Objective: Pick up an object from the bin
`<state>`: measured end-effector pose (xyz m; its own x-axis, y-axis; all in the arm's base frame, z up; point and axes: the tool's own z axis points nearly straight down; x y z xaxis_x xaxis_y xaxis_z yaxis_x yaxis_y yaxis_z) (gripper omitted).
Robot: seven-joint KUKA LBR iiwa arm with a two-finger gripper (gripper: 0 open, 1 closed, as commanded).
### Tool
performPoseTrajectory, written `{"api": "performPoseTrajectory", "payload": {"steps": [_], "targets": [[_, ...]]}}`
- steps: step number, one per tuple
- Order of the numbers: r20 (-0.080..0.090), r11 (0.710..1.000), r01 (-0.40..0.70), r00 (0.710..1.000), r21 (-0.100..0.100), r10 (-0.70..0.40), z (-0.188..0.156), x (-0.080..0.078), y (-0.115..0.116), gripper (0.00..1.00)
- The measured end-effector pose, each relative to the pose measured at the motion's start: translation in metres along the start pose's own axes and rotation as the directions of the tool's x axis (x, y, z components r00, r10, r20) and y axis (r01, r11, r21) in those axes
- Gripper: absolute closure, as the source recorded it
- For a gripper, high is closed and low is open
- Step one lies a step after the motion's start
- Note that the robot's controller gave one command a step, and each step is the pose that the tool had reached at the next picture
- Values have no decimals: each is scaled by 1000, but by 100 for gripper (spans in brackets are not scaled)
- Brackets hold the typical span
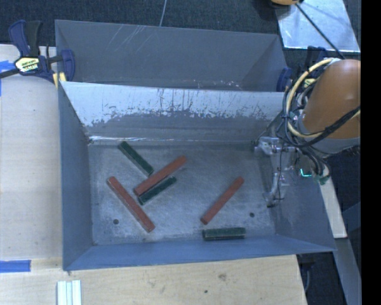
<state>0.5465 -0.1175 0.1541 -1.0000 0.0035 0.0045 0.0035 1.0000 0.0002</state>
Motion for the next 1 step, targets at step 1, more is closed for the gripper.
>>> {"api": "performPoseTrajectory", "payload": {"steps": [1], "targets": [[8,1000,3,1000,1,-3,-5,-2,0,0]]}}
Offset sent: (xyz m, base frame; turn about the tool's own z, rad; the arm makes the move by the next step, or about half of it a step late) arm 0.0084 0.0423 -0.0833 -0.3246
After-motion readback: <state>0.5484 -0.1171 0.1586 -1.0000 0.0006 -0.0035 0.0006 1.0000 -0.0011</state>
